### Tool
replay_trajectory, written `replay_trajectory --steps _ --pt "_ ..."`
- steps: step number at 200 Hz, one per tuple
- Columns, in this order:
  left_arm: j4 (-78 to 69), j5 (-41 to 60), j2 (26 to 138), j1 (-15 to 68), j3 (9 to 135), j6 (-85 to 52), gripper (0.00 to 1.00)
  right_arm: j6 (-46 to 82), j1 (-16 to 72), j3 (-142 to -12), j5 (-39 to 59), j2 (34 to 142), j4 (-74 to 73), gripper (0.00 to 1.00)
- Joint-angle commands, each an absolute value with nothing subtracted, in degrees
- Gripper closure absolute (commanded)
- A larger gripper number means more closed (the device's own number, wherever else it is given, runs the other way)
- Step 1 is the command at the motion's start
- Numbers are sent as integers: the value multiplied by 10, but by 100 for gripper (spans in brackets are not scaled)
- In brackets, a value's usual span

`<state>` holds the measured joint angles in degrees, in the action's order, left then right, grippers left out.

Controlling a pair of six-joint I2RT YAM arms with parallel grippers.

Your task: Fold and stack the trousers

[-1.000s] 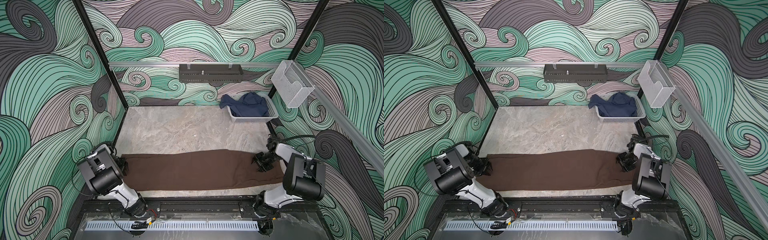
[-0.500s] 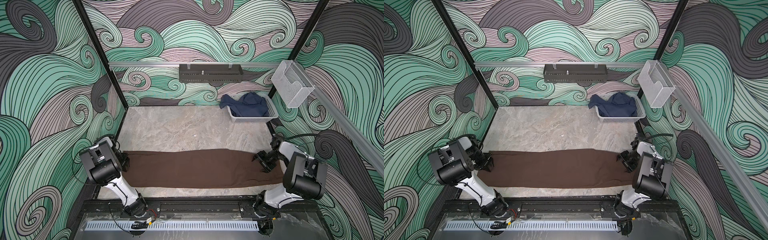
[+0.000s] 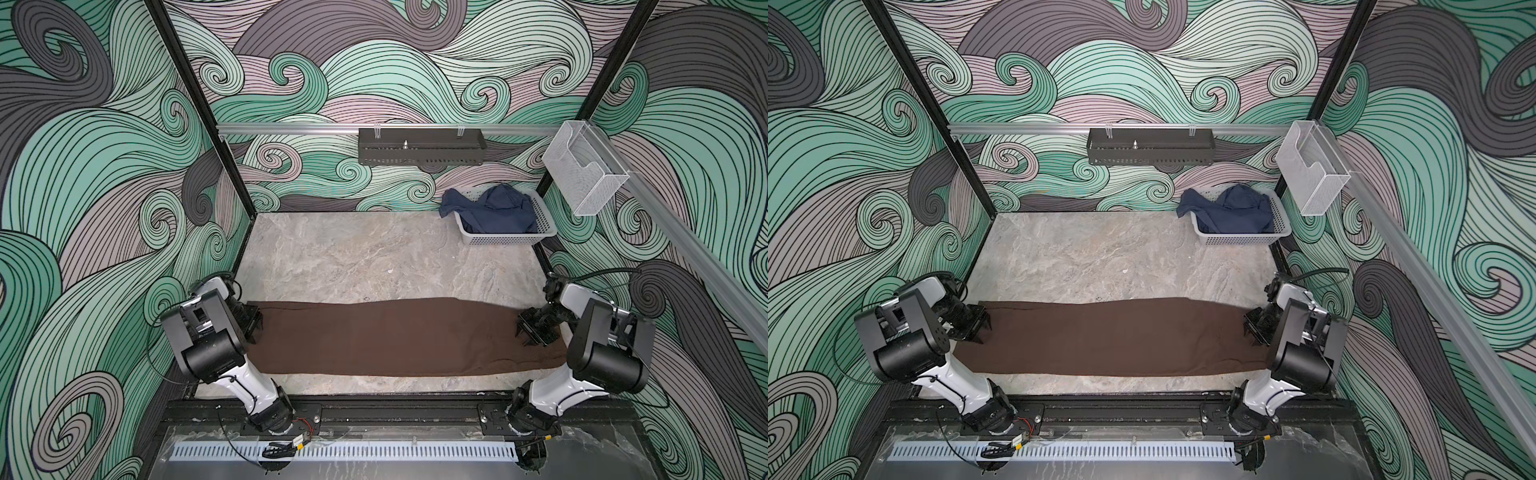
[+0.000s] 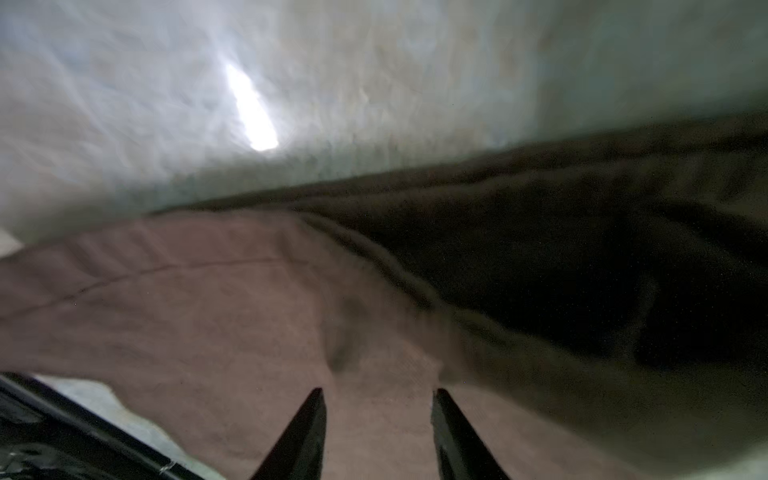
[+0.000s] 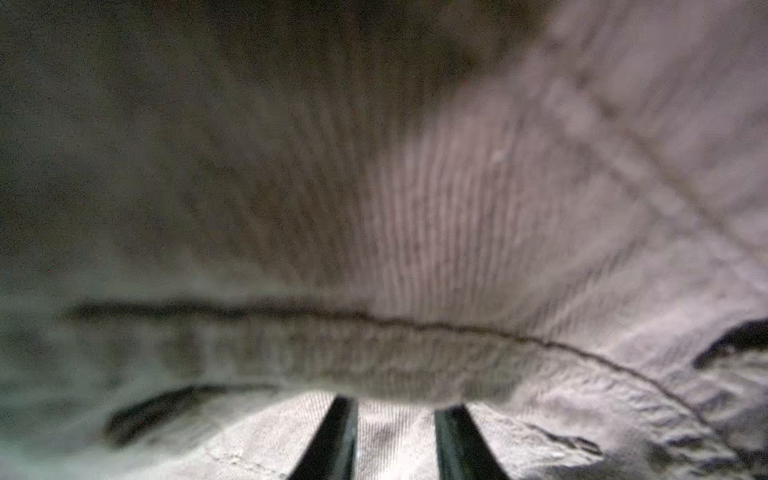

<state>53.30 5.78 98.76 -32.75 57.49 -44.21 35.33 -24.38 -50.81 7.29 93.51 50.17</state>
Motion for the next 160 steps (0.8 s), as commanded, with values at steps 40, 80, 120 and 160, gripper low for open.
replay_trajectory --steps 40,80,120,160 --pt "503 30 1080 -306 621 -449 65 367 -244 -546 67 1011 448 77" --pt "546 23 1154 -305 755 -445 65 357 -244 -599 58 1047 449 78" --pt "575 26 1225 -301 854 -443 65 322 -244 -664 51 1089 445 77" --pt "590 51 1258 -284 911 -438 63 279 -244 -714 45 1109 440 78"
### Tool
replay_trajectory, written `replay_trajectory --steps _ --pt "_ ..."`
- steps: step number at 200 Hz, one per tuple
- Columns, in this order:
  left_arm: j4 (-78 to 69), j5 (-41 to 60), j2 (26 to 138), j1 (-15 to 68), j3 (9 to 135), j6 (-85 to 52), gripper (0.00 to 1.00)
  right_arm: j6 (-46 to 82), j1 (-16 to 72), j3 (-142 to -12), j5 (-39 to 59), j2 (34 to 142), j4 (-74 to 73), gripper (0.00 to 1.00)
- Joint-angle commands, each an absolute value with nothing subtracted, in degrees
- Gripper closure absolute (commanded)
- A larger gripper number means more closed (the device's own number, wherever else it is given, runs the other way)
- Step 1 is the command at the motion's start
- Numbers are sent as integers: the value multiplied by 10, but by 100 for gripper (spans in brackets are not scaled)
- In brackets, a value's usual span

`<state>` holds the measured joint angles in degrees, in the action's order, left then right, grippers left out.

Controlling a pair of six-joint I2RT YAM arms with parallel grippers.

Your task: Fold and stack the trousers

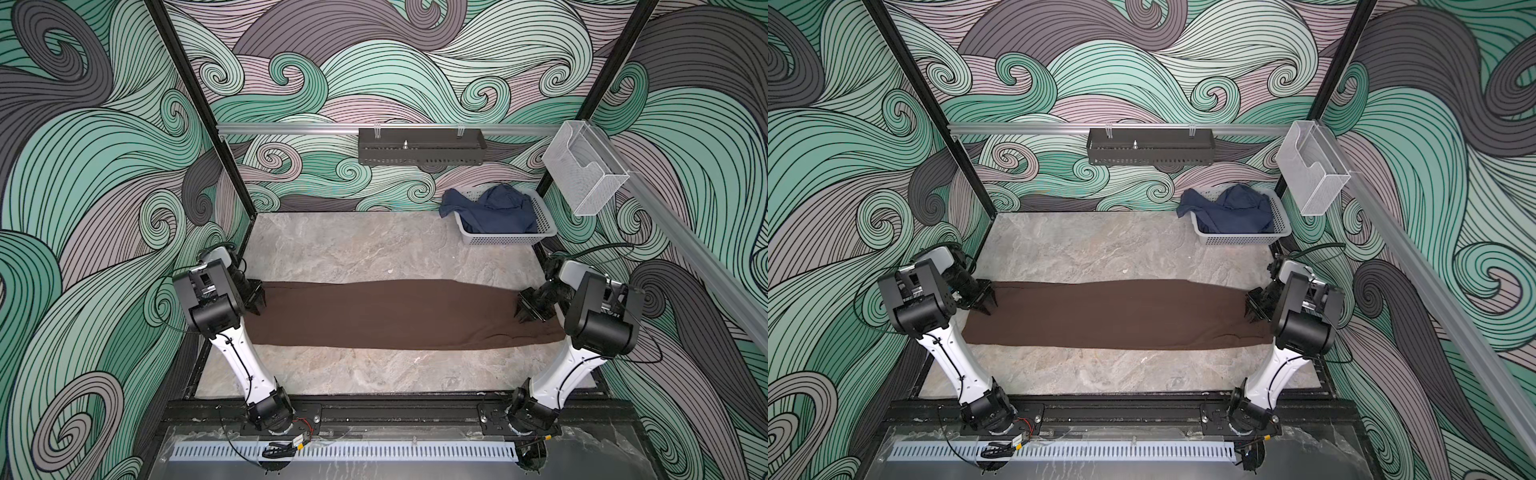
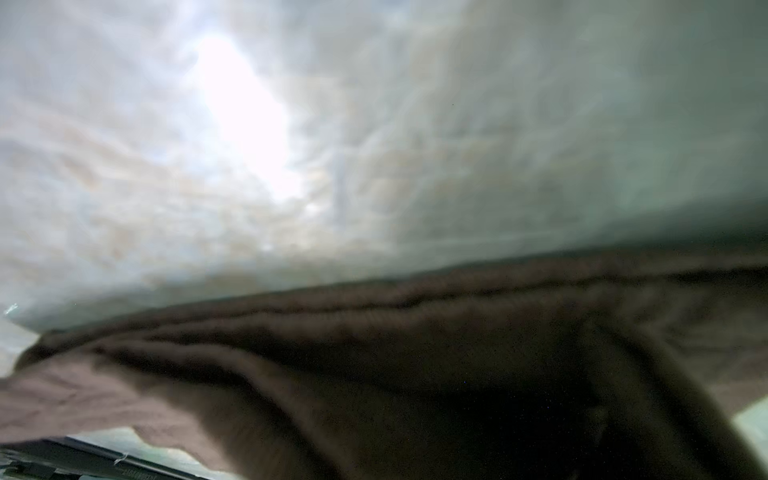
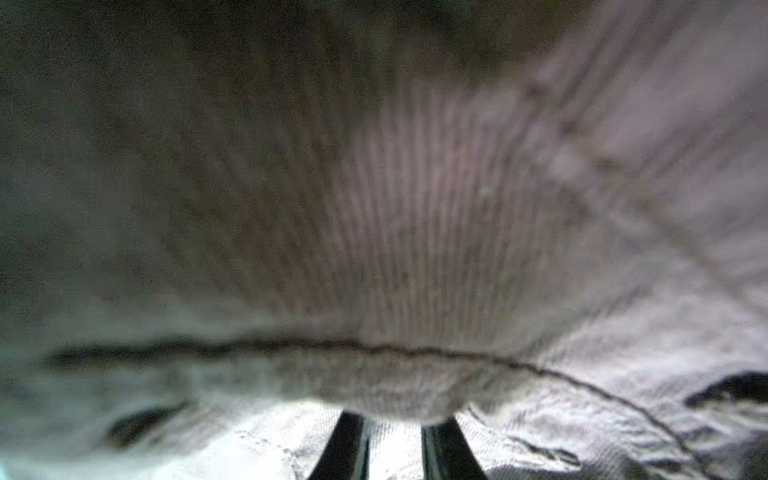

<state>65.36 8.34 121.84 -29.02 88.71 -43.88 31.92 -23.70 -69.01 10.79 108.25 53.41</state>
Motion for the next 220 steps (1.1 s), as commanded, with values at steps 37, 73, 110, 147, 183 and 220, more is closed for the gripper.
replay_trajectory --steps 37,73,110,147,183,220 --pt "583 121 1215 -279 940 -411 49 263 -240 -750 76 1068 458 74" --pt "584 149 1114 -279 967 -350 39 284 -206 -756 92 976 483 52" --pt "559 131 1049 -285 950 -266 36 316 -130 -719 98 907 478 47" --pt "515 121 1011 -293 890 -193 41 345 -43 -662 122 865 450 48" --pt "426 139 980 -293 803 -162 1 368 14 -604 138 853 423 49" --pt "475 158 1029 -293 818 -145 2 378 66 -585 151 864 415 50"
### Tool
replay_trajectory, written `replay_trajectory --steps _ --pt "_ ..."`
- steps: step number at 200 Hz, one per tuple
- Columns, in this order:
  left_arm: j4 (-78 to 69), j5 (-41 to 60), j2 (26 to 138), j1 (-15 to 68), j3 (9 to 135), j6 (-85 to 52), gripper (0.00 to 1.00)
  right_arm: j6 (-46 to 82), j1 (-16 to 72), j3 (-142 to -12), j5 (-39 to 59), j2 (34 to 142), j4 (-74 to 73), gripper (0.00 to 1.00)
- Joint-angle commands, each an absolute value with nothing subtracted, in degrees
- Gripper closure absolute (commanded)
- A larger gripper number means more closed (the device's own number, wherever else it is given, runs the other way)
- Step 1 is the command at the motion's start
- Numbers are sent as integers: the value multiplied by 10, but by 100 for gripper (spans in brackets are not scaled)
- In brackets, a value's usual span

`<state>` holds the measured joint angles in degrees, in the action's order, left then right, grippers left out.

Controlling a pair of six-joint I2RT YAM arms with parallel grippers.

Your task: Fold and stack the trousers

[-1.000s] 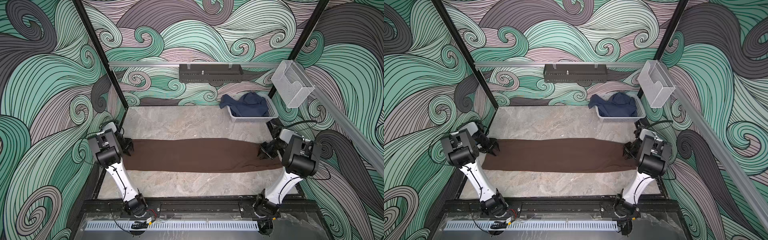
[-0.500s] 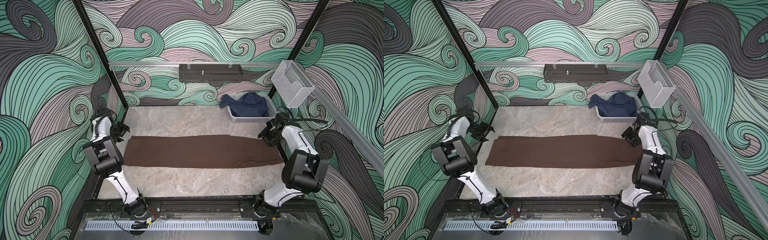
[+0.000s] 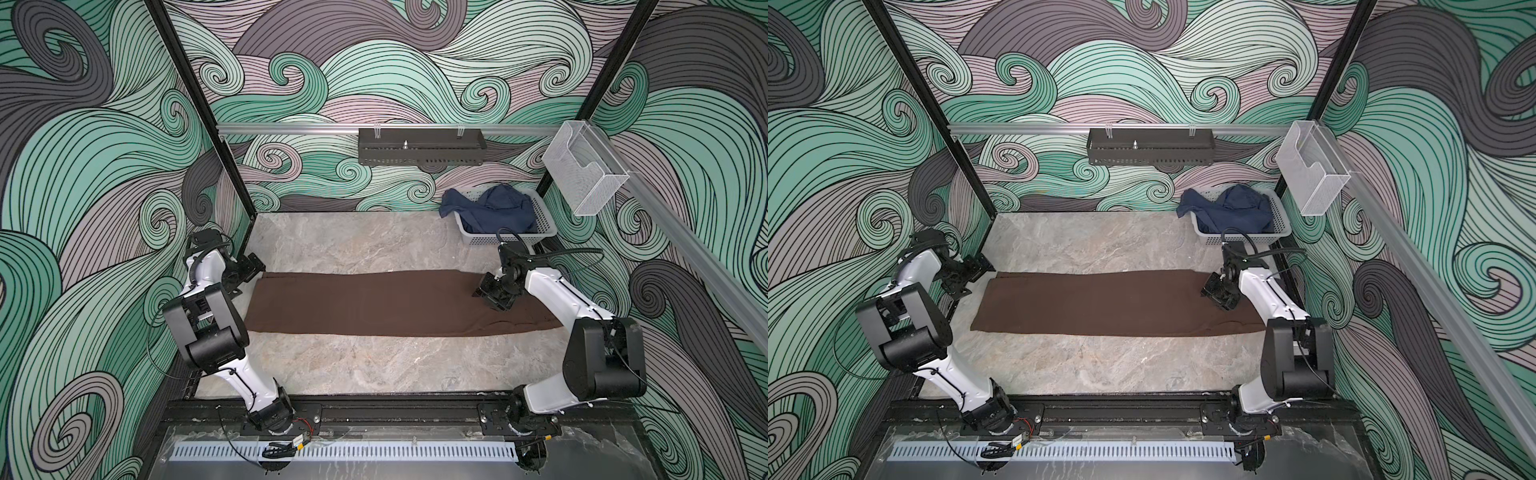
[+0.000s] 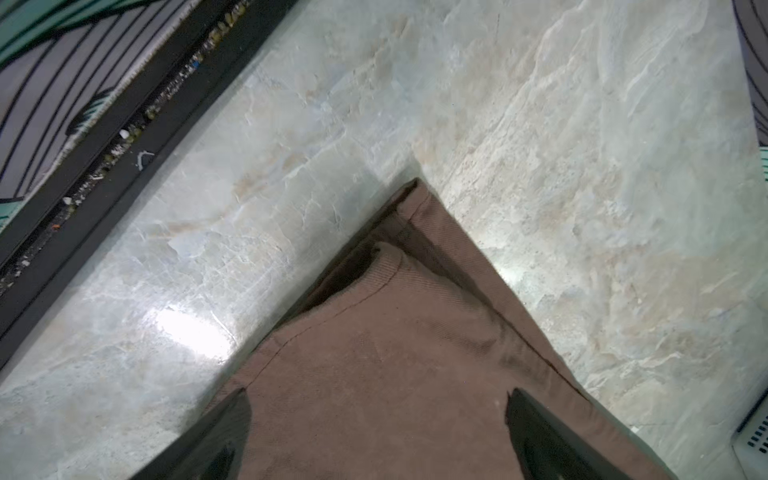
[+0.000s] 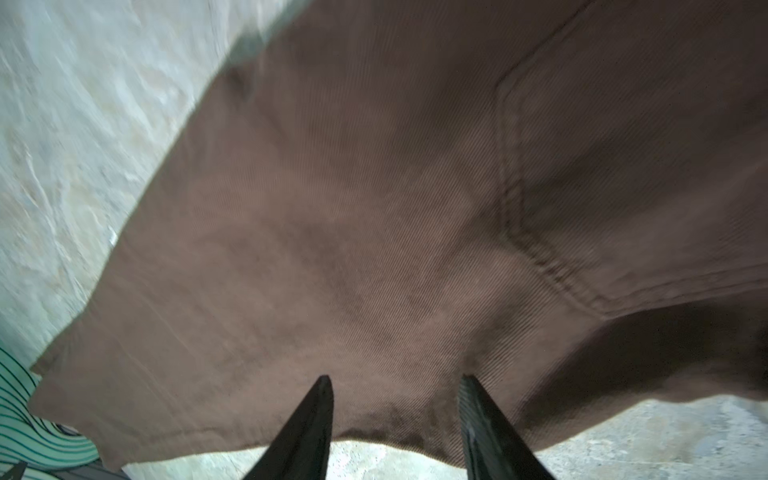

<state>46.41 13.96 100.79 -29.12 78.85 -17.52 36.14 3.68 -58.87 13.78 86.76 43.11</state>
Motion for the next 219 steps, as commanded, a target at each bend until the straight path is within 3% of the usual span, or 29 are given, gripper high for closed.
replay_trajectory --steps 1,88,219 --pt "477 159 1031 -293 818 -145 1 378 68 -585 151 864 414 50" --pt "484 156 1077 -293 801 -75 3 425 200 -616 185 927 386 51" --pt "506 89 1129 -292 816 -11 7 409 240 -643 181 976 413 51"
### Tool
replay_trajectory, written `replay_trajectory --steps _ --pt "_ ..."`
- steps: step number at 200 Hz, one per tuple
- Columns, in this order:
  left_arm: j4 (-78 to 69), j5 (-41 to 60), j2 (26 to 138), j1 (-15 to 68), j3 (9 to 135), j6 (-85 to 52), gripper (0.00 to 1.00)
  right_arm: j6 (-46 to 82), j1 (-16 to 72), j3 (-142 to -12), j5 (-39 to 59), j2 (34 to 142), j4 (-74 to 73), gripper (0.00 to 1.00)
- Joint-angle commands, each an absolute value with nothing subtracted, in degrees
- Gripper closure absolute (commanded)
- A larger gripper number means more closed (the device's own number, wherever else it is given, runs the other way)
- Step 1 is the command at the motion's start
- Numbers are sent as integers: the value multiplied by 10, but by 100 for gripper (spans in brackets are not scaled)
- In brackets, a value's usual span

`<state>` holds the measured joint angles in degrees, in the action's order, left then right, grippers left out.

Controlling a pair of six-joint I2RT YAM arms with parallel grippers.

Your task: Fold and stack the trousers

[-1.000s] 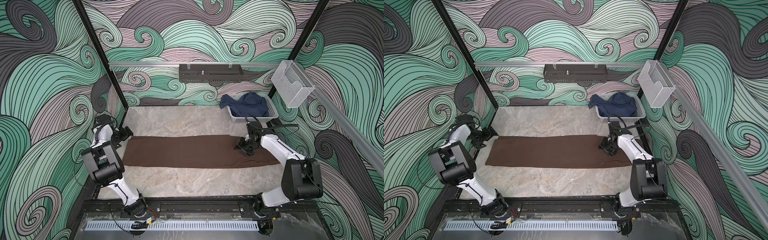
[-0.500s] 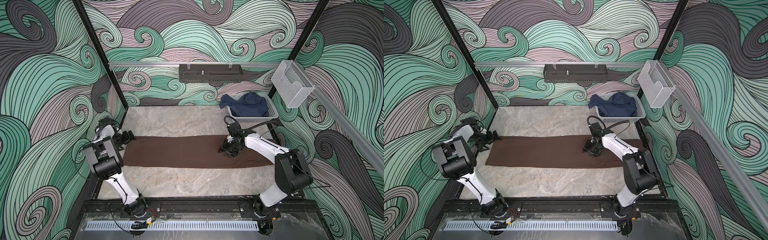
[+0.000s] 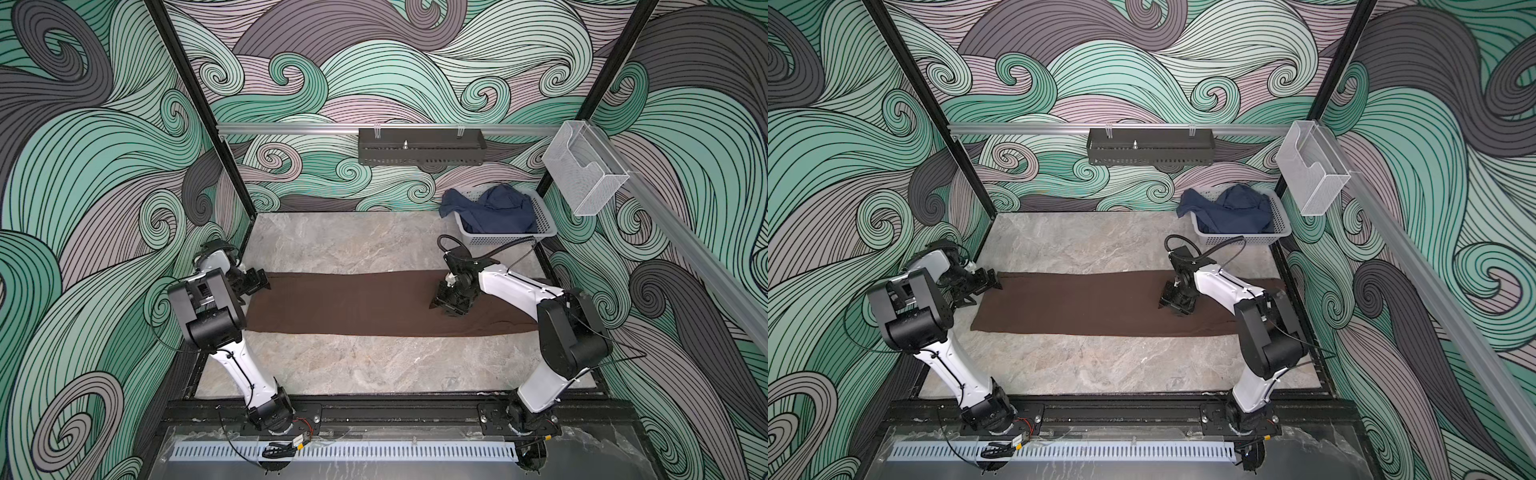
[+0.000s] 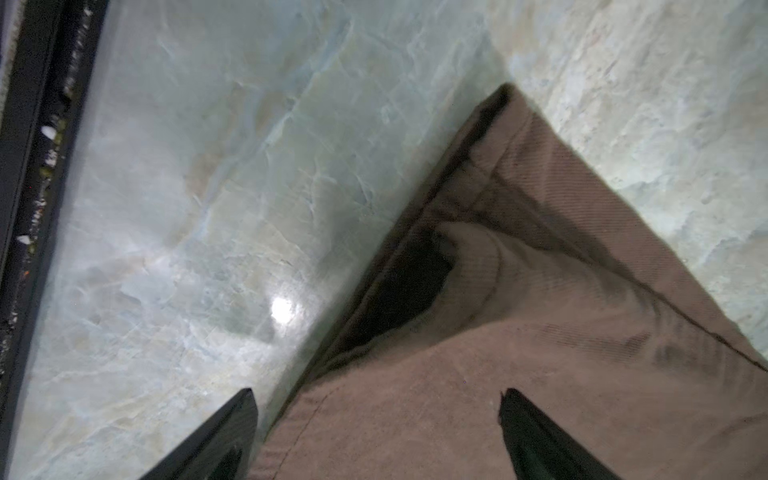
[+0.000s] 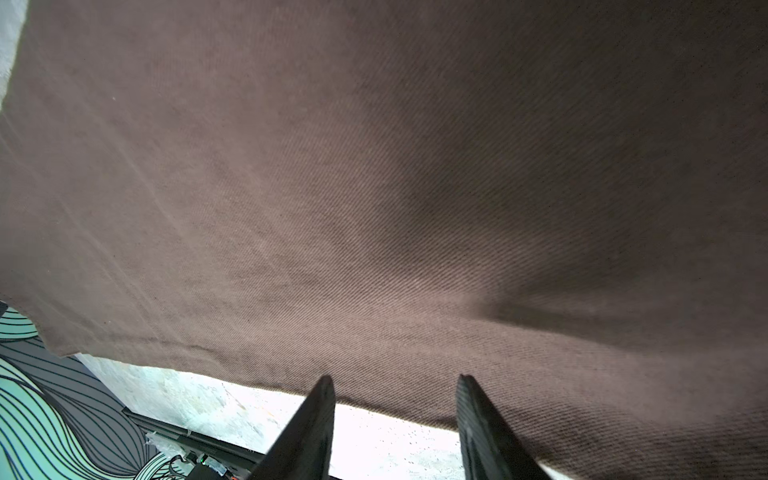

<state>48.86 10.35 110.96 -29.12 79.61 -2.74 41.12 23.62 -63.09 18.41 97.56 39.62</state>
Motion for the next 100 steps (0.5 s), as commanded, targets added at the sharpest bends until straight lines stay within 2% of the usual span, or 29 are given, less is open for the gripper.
replay_trajectory --steps 1,100 --pt "507 89 1129 -291 817 -11 7 408 240 -643 180 976 413 51" --pt "516 130 1175 -278 819 -15 14 407 242 -651 166 973 425 51"
